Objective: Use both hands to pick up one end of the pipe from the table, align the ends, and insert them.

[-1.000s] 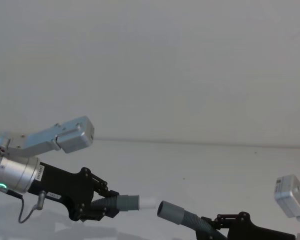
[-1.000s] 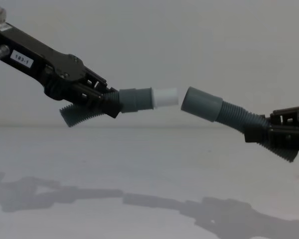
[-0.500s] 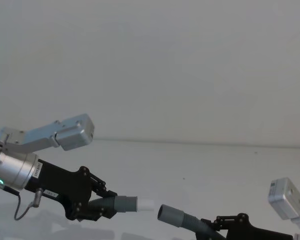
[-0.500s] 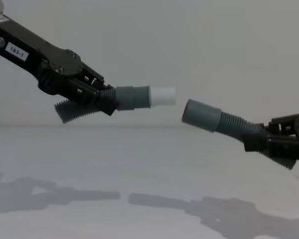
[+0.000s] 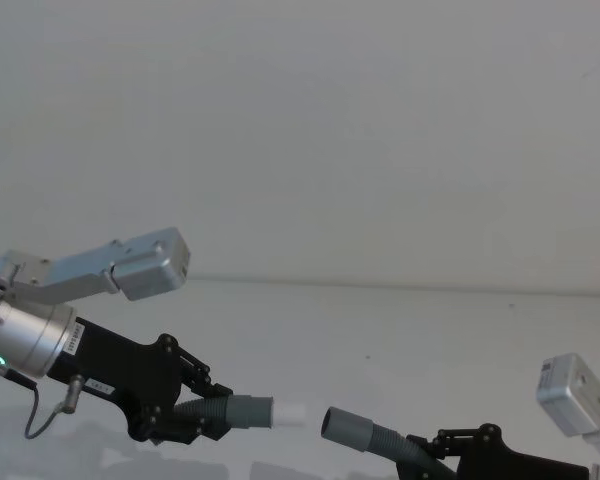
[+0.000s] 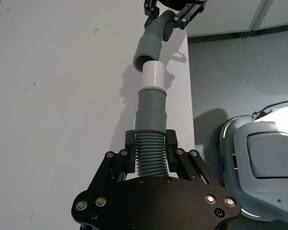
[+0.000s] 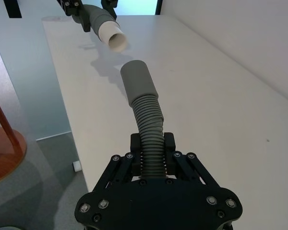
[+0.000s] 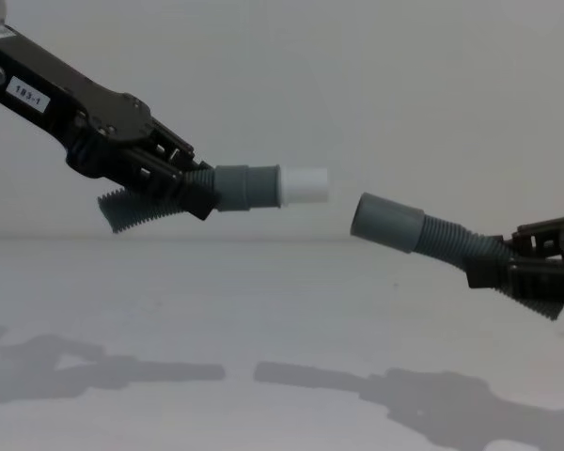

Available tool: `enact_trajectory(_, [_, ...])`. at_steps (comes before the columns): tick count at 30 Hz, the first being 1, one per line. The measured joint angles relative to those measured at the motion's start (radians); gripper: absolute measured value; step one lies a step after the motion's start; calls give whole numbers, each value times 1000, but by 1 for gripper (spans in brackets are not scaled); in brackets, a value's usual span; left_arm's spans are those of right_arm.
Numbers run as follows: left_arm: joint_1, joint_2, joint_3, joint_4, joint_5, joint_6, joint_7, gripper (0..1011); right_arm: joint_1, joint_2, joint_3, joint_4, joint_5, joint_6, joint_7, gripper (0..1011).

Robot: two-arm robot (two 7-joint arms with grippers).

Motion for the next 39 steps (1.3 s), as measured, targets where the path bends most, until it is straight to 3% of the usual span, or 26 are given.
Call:
enact_trajectory(22, [-32, -23, 32, 41, 4, -13, -4, 329, -8, 40, 9, -55, 32, -1, -7, 251])
enact_trajectory(39, [-53, -38, 53, 56, 4, -20, -5, 329, -13, 47, -6, -89, 4, 12, -56, 251])
